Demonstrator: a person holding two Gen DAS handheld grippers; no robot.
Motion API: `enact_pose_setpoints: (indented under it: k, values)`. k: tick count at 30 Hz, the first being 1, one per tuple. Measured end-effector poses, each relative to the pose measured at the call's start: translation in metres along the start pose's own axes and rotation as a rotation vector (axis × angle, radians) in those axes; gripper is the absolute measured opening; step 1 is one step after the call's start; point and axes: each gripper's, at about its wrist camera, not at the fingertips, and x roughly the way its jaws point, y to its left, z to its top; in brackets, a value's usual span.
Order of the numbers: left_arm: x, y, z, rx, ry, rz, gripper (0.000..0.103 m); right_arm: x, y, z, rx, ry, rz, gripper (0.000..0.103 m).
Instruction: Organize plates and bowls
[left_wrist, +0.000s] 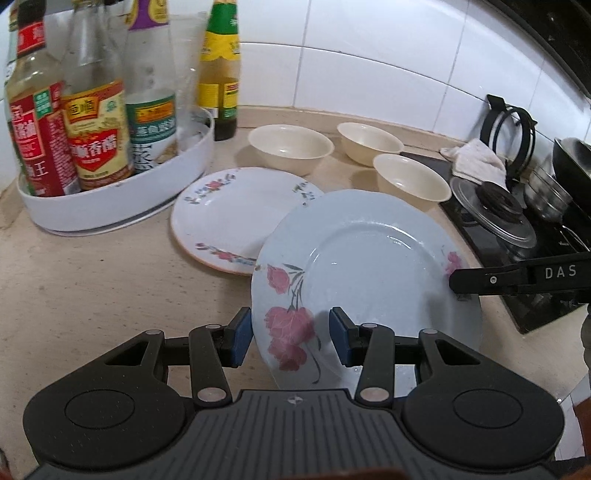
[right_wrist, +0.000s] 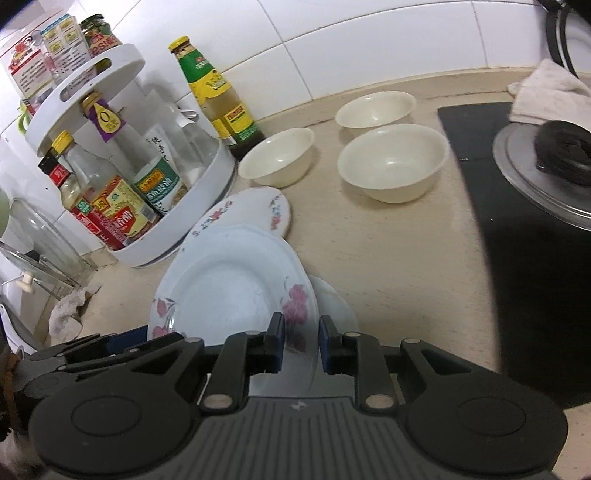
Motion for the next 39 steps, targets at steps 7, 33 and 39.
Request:
enact_pose_setpoints:
  k: [7,33,39]
  values:
    - [0.0,-0.009,-0.005,0.006,0.018,-0.006,0.052,-0.005,-0.012,-0.005,0.012,0.019,-0.004,0.021]
    - [0.004,-0.011,-0.013,-0.006,0.043,-0.009,0.051,0.0,-0.002,-0.012,-0.114,0.038,-0.08,0.022]
    - [0.005,-0.011,-0.012,-0.005,0.041,-0.011,0.051,0.003,0.003,-0.014,-0.168,0.053,-0.122,0.022]
